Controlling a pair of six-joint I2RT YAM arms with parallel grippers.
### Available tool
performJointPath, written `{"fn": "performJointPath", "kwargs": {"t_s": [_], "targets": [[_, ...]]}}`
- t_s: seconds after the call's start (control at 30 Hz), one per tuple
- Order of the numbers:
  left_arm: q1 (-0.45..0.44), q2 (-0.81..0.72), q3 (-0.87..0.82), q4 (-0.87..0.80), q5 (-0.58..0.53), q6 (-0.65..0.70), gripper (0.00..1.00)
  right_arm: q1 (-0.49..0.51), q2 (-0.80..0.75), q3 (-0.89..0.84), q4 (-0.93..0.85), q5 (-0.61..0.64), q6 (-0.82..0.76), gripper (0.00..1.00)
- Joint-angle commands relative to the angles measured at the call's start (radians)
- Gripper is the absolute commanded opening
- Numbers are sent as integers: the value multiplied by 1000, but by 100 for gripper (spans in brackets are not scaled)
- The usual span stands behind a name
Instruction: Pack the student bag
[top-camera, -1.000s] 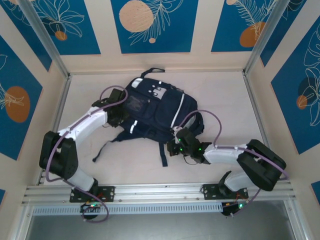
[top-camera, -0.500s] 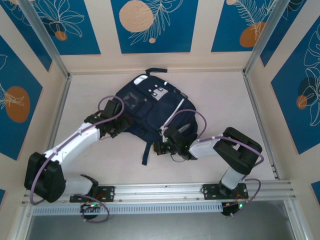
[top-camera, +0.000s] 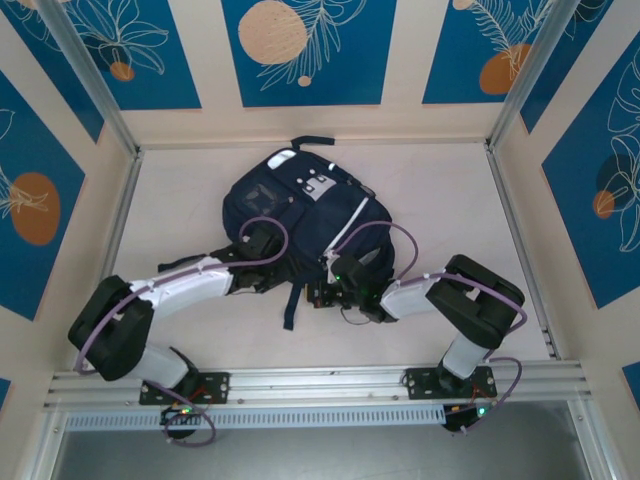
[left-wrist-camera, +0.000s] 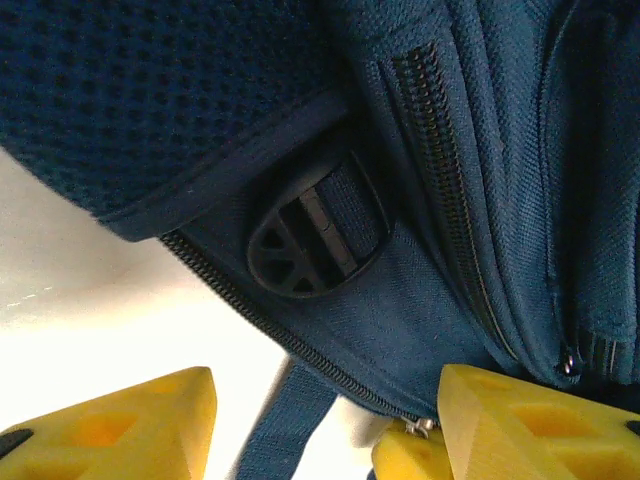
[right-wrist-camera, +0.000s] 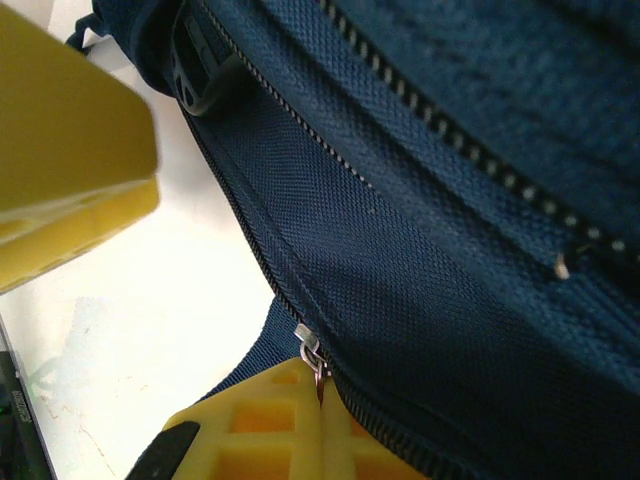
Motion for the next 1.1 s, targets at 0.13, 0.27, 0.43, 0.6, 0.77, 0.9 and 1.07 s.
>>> {"fn": "performJointPath", "kwargs": {"t_s": [0.13,0.27,0.43,0.6,0.77,0.9,1.07], "targets": [[-4,31,-25,41,13,-31,54,-14,-46,-33,20,30,27,0],[-4,49,-20,35,-8,-31,52,-14,-45,-41,30,29,36,0],[-5,130,32,48,-17,-12,50,-1,-47,-39,11,35,27,0],[7,186,84,7,-65,12,11,25,-78,-5,-203,137,11,0],[36,175,85,-44,-105,14,0,29,-101,6,-386,180,55,0],[60,148,79,-78,-128,22,0,26,-150,-25,-447,210,64,0],[93,95,62,-122,-161,25,0,-5,-244,-77,-488,224,55,0]]}}
